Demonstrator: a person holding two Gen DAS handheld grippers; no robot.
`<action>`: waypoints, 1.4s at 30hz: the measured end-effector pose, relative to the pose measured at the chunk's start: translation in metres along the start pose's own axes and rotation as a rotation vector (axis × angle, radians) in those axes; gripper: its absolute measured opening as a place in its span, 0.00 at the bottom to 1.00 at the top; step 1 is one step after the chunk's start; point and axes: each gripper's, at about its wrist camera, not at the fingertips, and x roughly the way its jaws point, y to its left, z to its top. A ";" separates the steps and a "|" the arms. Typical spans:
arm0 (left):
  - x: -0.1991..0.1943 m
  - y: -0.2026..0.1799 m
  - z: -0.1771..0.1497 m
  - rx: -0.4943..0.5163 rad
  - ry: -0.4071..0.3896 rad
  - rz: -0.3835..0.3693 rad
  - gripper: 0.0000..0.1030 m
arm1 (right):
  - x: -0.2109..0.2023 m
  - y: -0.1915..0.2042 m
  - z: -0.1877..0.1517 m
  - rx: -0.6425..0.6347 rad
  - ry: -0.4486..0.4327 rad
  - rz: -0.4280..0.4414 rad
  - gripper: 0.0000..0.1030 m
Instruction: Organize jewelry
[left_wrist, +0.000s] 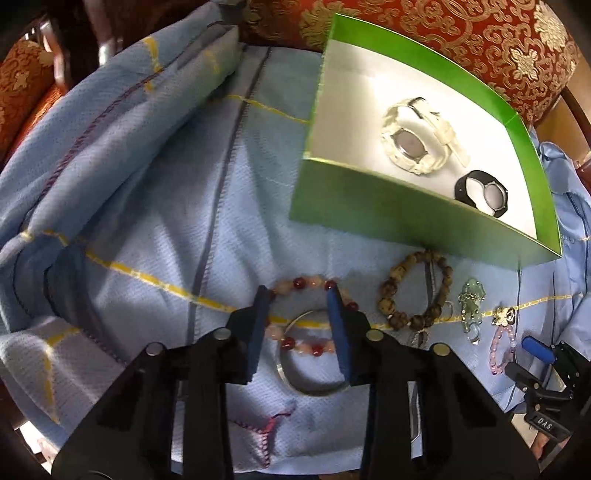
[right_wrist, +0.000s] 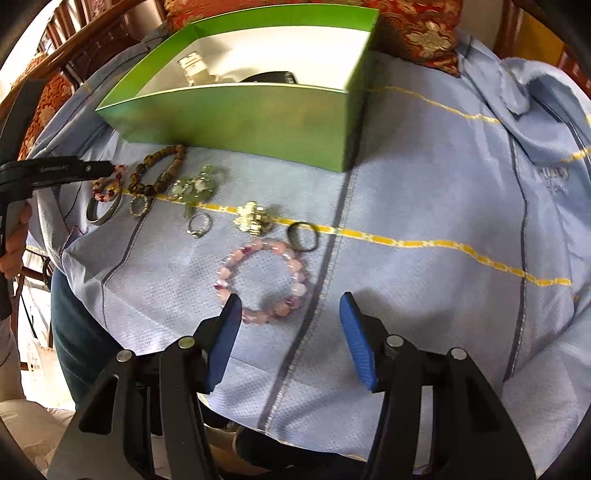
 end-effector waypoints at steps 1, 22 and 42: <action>-0.001 0.004 0.000 -0.006 0.000 0.006 0.33 | 0.000 -0.003 0.000 0.007 0.000 0.001 0.53; -0.024 0.010 -0.020 0.035 -0.050 0.049 0.08 | -0.008 0.011 -0.004 -0.016 -0.061 -0.016 0.09; -0.057 -0.087 -0.040 0.217 -0.041 -0.139 0.08 | -0.038 0.029 0.009 -0.037 -0.105 0.006 0.09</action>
